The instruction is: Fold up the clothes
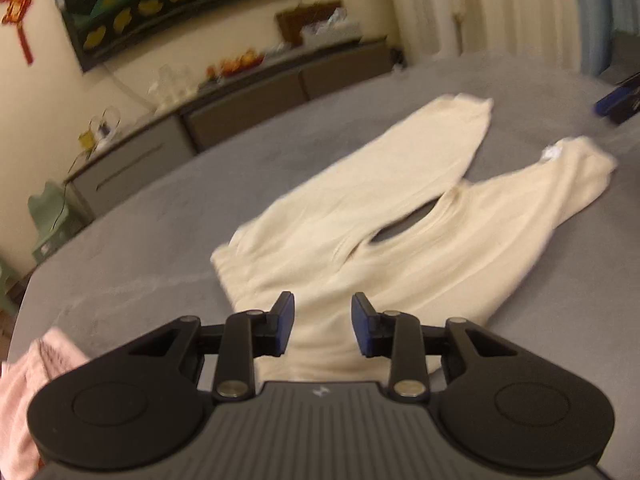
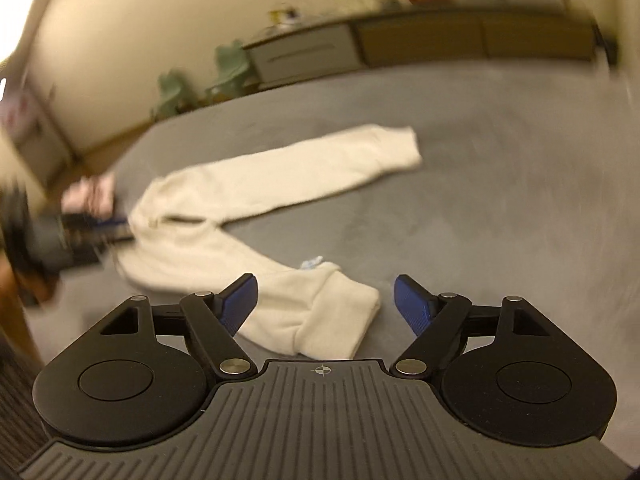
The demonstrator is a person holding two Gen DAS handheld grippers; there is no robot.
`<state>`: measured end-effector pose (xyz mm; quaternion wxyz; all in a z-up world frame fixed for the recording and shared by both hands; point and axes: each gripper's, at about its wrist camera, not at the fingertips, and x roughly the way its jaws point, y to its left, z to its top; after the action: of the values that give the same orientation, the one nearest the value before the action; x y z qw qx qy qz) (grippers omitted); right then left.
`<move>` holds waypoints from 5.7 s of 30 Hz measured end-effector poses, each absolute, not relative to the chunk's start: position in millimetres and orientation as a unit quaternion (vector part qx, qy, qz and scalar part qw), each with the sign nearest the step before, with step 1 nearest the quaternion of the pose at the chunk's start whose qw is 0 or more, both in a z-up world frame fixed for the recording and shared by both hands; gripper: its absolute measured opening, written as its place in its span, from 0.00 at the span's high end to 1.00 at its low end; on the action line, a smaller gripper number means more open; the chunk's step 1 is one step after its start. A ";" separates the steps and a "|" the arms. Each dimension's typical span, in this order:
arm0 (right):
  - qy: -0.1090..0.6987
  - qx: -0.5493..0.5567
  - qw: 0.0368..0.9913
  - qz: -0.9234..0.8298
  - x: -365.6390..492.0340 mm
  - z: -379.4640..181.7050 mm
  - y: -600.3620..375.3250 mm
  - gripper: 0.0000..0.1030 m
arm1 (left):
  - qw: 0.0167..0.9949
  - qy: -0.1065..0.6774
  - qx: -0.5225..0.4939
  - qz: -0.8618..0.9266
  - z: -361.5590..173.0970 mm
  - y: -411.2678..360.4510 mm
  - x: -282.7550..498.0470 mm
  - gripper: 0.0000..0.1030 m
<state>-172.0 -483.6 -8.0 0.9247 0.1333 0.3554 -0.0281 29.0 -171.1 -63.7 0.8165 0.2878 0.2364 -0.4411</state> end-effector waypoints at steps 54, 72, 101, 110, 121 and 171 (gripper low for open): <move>0.411 0.034 0.909 -0.055 47.1 -54.6 -557.9 0.59 | 0.867 0.315 0.196 -0.333 -89.6 -231.6 180.7 0.75; 0.340 -0.371 0.864 -0.012 -142.7 -46.2 -422.6 0.34 | 0.852 0.279 0.237 -0.374 -64.4 -108.8 64.6 0.66; 0.395 0.314 0.863 -0.009 -121.5 -69.5 -492.3 0.70 | 0.807 0.488 -0.079 -0.322 -77.5 -123.1 122.8 0.58; 0.392 0.246 0.886 -0.001 -122.7 -54.0 -475.6 0.97 | 0.831 0.453 -0.068 -0.315 -61.1 -128.7 125.2 0.96; 0.375 0.254 0.891 -0.028 -141.0 -46.5 -486.5 0.98 | 0.821 0.445 -0.090 -0.346 -85.1 -133.5 154.9 0.95; 0.392 -0.004 0.920 -0.020 -80.2 -37.7 -407.7 0.31 | 0.873 0.353 0.056 -0.331 -24.7 -151.6 127.6 0.78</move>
<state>-80.2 -407.7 -37.7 0.9199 -0.0043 0.3916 -0.0201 127.6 -151.6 -24.7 0.8734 0.0557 0.3529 -0.3310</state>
